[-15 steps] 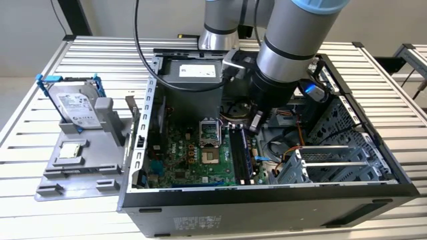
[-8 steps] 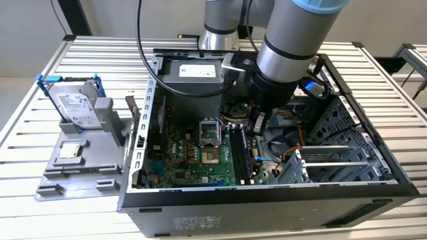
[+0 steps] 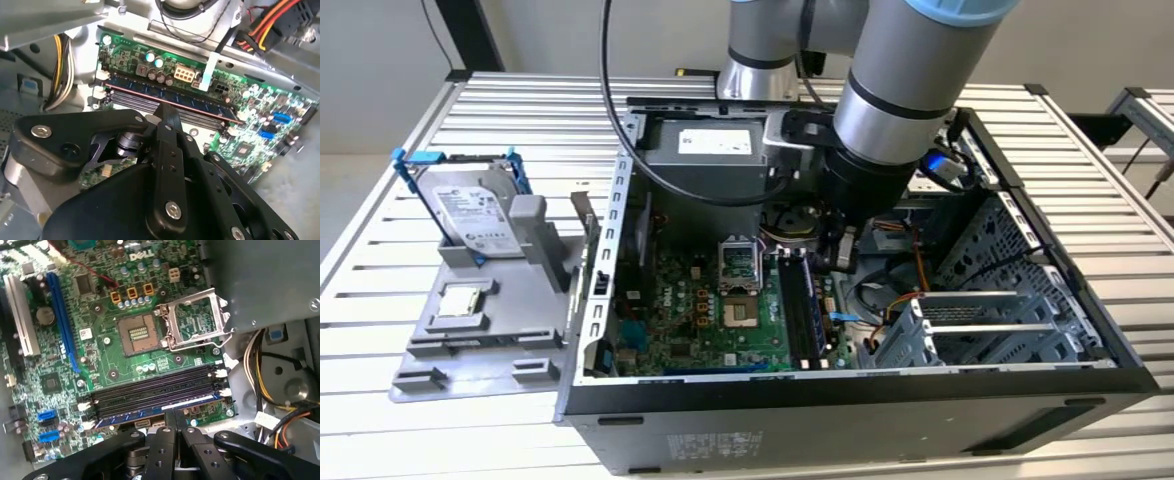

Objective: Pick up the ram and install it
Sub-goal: 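Press down the ram until it locks into place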

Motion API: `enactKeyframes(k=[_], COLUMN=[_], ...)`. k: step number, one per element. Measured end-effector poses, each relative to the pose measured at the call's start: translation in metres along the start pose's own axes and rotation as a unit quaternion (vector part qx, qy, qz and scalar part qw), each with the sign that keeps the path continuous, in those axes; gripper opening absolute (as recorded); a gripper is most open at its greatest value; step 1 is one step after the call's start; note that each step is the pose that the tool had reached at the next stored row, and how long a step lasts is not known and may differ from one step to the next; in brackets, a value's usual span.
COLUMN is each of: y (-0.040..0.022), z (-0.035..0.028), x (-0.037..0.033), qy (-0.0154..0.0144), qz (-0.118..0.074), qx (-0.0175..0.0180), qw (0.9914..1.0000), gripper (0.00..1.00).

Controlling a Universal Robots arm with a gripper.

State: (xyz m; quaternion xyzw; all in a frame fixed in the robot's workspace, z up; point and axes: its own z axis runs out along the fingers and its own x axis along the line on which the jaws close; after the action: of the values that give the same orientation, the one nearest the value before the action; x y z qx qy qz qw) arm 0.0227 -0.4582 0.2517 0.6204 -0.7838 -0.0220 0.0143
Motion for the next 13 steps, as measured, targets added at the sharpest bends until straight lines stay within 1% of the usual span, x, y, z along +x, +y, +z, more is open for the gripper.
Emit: enactKeyframes(k=[2, 4, 8, 9, 10, 12, 13], y=[0.0000, -0.0001, -0.0002, -0.0002, -0.0001, 0.0001, 0.0002], z=[0.0000, 0.0000, 0.0016, 0.0022, 0.0028, 0.0041, 0.0045], x=[0.0000, 0.0001, 0.0003, 0.0004, 0.0005, 0.0009, 0.0013], qy=[0.0009, 0.0017, 0.0025, 0.0023, 0.0015, -0.0026, -0.0035], qz=[-0.016, -0.032, -0.062, -0.067, -0.071, -0.079, -0.083], qx=[-0.0001, 0.0003, 0.0018, 0.0025, 0.0033, 0.0046, 0.0053], qw=[0.99986, 0.99948, 0.99809, 0.99774, 0.99744, 0.99685, 0.99655], gripper=[0.00, 0.00, 0.00, 0.00, 0.00, 0.00, 0.00])
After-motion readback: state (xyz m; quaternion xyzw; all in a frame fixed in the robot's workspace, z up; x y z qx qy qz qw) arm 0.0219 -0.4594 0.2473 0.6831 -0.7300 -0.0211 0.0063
